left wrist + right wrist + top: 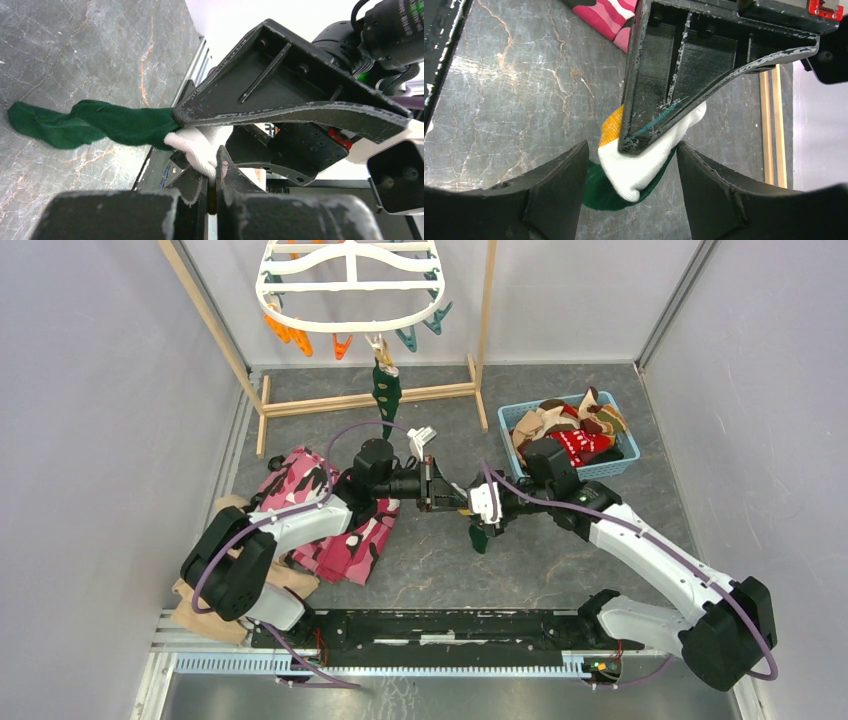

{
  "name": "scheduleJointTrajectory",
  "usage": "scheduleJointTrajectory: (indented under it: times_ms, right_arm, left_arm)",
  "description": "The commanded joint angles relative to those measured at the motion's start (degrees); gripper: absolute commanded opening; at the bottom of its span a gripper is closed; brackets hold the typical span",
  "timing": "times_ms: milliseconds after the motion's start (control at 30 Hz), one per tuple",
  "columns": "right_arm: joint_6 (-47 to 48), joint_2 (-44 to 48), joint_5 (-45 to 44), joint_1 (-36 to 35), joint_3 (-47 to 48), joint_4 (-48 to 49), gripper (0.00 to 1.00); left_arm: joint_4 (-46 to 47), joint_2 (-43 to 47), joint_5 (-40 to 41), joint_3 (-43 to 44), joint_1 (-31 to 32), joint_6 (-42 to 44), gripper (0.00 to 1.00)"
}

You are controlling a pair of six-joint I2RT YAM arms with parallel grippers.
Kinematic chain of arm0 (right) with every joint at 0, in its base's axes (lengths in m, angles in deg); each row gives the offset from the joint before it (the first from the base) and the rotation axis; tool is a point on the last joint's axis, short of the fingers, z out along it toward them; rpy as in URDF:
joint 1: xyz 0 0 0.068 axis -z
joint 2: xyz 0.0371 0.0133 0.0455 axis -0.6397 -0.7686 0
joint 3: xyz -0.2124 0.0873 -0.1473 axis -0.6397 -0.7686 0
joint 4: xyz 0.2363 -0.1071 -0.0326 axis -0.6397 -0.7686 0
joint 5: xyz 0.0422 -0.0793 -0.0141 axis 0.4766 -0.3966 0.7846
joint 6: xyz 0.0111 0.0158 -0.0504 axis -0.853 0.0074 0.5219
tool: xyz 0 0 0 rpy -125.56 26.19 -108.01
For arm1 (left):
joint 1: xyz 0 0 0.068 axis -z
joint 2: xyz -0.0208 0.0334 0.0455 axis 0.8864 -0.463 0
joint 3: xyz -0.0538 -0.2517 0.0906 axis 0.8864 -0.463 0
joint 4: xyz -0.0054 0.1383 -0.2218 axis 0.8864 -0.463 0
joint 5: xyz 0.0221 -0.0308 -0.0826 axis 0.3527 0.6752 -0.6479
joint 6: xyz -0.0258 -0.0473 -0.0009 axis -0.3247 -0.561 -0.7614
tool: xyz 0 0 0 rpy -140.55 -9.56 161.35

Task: Clip the socks to the hanger
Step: Pick up the sock from the bin.

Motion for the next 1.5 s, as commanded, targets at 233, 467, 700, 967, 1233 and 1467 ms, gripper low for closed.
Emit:
scheduleJointTrajectory:
  times_ms: [233, 467, 700, 967, 1233, 1467]
  right_arm:
    - [-0.10, 0.46, -6.44, -2.48, 0.19, 4.07, 0.28]
    - [-0.09, -1.28, -3.00, -2.55, 1.86, 1.35, 0.13]
    - [-2.26, -5.83, 2.10, -1.41, 6.25, -3.63, 0.08]
    - [-0.07, -12.02, 17.99, 4.43, 12.66, -14.88, 0.08]
    - [0.05, -13.80, 24.52, 5.56, 13.49, -17.02, 0.08]
    - [0.91, -14.18, 27.49, 5.63, 13.10, -18.06, 0.09]
  left_arm:
    - [12.01, 0.62, -2.51, -3.02, -1.97, -9.33, 0.12]
    - [15.71, 3.06, -1.41, -5.88, -3.12, -11.94, 0.37]
    - [16.02, 10.07, 1.46, -10.65, -5.82, -9.39, 0.49]
    - [9.79, 29.91, 9.43, -19.43, -6.39, 16.86, 0.73]
    - [29.05, 41.57, 23.29, -35.30, -4.61, 33.34, 1.00]
    - [43.15, 32.08, 15.58, -36.15, -4.51, 40.27, 1.00]
